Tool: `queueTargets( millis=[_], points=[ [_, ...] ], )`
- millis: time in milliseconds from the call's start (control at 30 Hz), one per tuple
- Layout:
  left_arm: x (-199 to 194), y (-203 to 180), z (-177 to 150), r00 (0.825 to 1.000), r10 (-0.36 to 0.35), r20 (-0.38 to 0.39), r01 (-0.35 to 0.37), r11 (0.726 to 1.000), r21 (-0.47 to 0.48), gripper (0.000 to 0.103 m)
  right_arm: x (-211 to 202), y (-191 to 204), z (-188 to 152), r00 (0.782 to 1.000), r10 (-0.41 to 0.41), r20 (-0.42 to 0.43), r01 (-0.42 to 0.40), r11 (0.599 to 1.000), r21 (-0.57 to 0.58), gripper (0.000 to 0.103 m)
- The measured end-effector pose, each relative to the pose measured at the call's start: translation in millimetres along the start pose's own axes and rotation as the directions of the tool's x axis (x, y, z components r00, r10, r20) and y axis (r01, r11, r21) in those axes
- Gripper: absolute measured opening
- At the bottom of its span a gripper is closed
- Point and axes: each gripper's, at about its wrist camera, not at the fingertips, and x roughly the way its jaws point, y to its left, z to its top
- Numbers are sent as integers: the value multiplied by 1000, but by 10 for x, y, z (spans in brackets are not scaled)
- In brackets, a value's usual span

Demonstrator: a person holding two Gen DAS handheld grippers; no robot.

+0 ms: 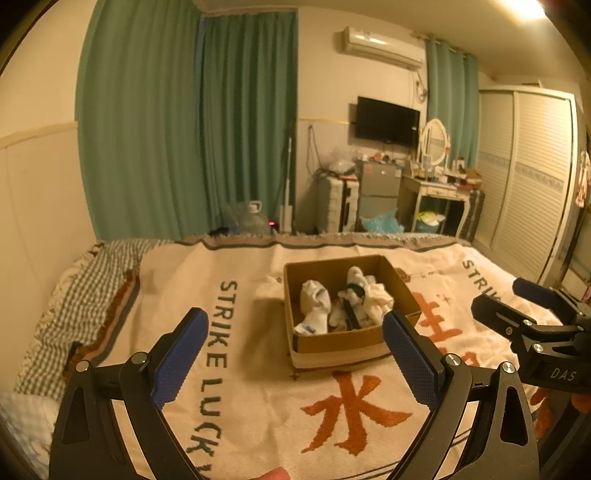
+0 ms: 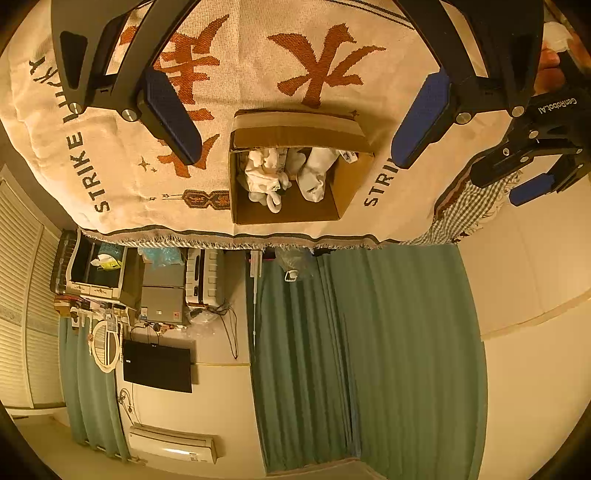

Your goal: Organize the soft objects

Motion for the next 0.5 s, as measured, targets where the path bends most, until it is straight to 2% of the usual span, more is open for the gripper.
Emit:
queueTargets(
  millis=[500],
  points=[
    [8, 8, 32, 1000, -8, 3, 8, 1000, 7, 97, 5, -11, -9, 1000, -4, 0, 4, 1000, 2, 103]
  ],
)
